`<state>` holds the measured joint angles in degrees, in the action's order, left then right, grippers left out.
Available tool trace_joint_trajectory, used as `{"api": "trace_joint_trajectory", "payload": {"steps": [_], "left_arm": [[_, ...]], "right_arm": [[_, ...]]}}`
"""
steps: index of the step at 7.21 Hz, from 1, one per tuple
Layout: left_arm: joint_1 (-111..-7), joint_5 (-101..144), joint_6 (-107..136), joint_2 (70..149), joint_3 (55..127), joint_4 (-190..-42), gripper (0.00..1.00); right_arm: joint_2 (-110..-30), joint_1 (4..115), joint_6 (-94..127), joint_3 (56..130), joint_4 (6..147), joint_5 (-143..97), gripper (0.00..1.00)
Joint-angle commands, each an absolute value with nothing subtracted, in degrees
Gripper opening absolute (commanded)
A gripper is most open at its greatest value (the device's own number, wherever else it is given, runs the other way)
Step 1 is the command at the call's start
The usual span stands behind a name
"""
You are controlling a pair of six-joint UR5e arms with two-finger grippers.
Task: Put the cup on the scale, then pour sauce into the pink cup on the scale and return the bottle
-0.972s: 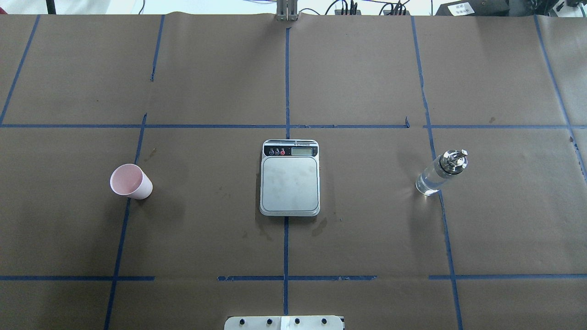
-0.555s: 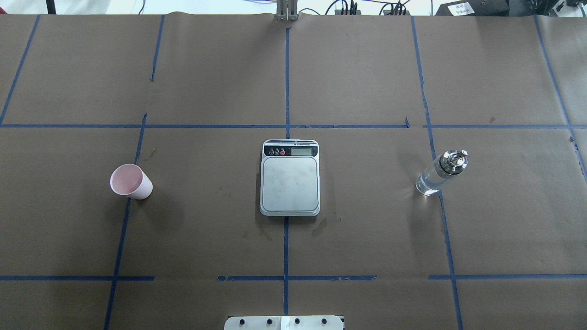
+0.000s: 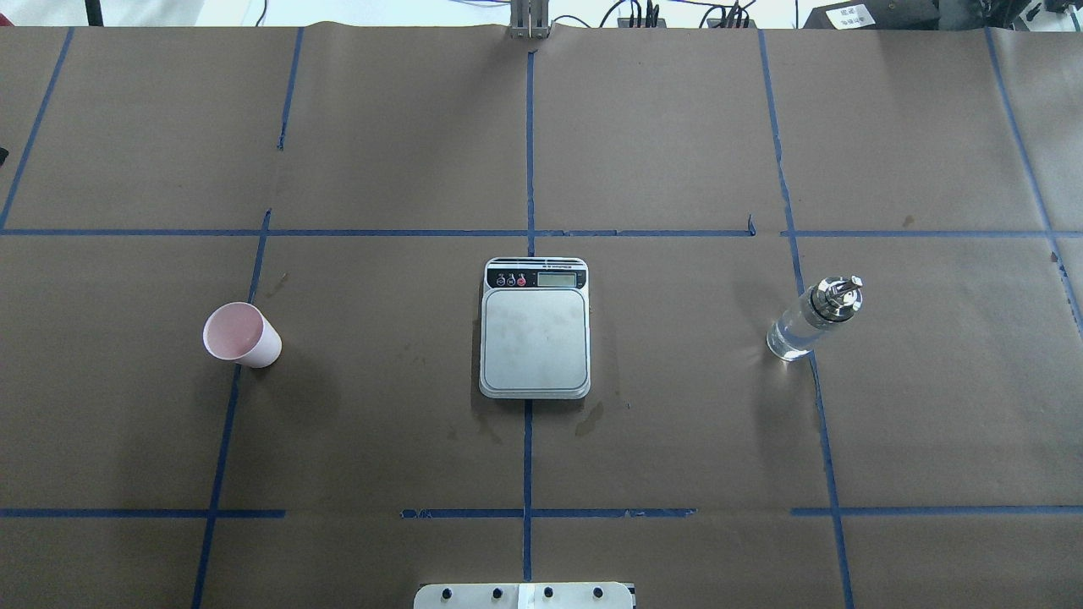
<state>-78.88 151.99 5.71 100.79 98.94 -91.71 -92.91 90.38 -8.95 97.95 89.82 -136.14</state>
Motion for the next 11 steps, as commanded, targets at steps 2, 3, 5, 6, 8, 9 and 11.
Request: {"api": "trace_joint_trajectory", "payload": {"steps": [2, 3, 5, 6, 8, 9, 11], "left_arm": [[-71.65, 141.53, 23.57, 99.94, 106.15, -95.07, 1.00], [-68.32, 140.37, 34.17, 98.19, 106.43, -101.54, 1.00], [-58.41, 132.40, 53.00, 92.66, 106.44, -116.83, 1.00], [-53.84, 128.10, 62.57, 92.55, 107.65, -117.68, 1.00], [-48.36, 122.53, 67.93, 92.55, 108.20, -117.60, 1.00], [-47.21, 121.21, 68.46, 92.64, 107.58, -117.60, 1.00], [-44.92, 119.36, 68.47, 92.90, 105.92, -117.51, 1.00]], "right_arm": [[-92.81, 89.91, -8.79, 98.00, 89.65, -136.32, 1.00], [-92.81, 89.91, -8.70, 98.00, 89.56, -136.23, 1.00], [-92.81, 89.91, -8.61, 98.09, 89.65, -136.23, 1.00], [-92.73, 89.91, -8.53, 98.09, 89.65, -136.23, 1.00], [-92.72, 89.91, -8.44, 98.09, 89.65, -136.67, 1.00], [-92.81, 89.91, -8.44, 98.09, 89.74, -136.93, 1.00], [-92.72, 89.91, -8.17, 98.09, 89.74, -137.11, 1.00]]}}
